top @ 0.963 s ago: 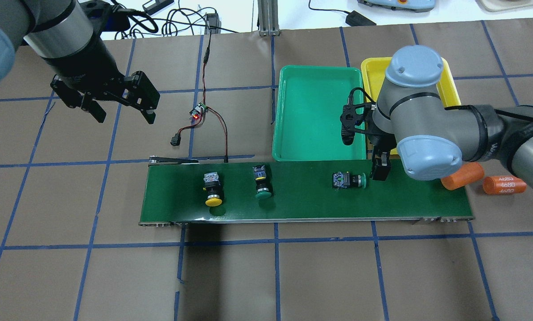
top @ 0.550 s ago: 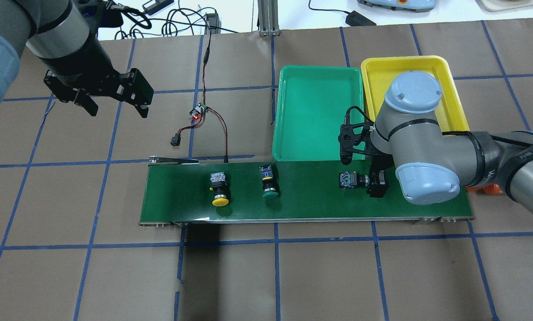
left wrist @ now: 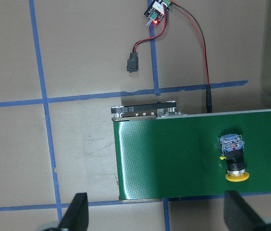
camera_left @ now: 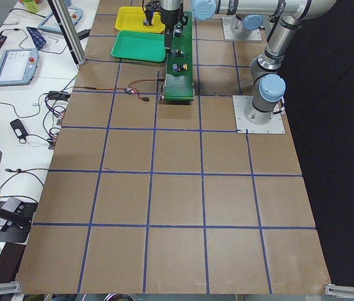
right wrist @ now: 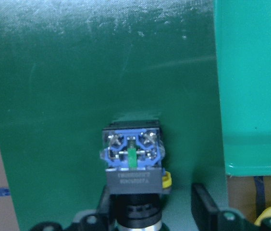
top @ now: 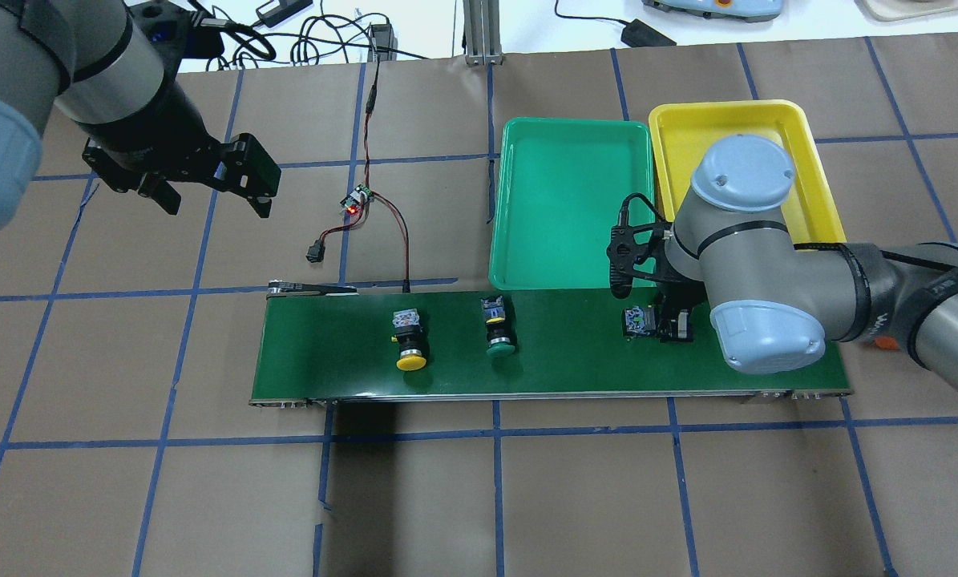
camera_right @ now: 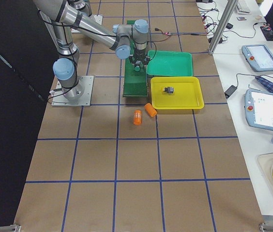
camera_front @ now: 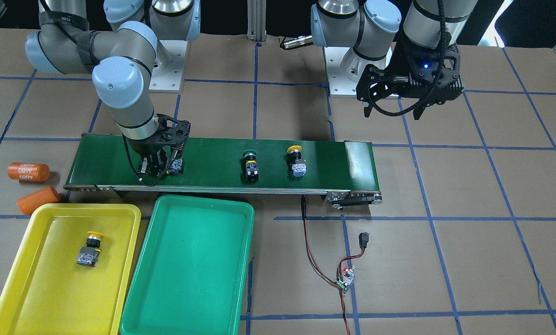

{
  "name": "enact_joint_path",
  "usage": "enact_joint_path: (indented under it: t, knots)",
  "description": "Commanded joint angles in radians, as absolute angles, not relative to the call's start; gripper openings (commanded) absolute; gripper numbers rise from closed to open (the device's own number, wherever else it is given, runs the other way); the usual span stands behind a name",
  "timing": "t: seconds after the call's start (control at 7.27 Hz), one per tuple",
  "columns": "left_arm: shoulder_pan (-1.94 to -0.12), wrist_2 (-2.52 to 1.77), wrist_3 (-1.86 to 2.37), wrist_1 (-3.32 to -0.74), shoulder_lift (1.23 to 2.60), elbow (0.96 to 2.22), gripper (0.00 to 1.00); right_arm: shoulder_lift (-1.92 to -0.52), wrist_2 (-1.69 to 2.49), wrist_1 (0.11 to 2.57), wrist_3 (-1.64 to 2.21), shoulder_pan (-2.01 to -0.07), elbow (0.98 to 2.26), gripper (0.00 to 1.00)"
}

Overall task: Sort buttons by color to trays
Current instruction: 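Lower the right gripper onto a green-ringed button on the belt and grasp it, then carry the green-ringed button into the green tray and release it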

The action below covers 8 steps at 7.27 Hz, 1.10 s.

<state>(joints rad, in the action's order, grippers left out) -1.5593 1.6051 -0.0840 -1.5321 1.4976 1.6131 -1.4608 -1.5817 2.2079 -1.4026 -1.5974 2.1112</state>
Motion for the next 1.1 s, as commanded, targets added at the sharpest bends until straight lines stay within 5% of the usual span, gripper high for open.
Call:
enact_joint_path:
  t: [0.0,0.41,0.69,0.83,0.96]
  knots:
    - [-1.563,1.615,-0.071,-1.546,1.469,1.613,1.00,-1.462,-1.589,2.210,-1.396,-1.597,2.099,0.07]
    - [-1.507,1.602,-0.100,-1.566,1.537,1.480,1.00,-1.308,-1.568,2.272,-1.401,-1.598,1.897,0.09]
    - [-1.491,1.609,-0.104,-1.688,1.583,1.422,1.00,-1.221,-1.522,2.255,-1.436,-1.603,1.774,0.20]
    - [-1.464,1.606,-0.103,-1.689,1.616,1.420,1.00,-1.197,-1.520,2.260,-1.460,-1.606,1.761,0.55]
    - [-1.465,1.600,-0.097,-1.690,1.635,1.422,1.00,-1.189,-1.520,2.263,-1.468,-1.606,1.761,1.00]
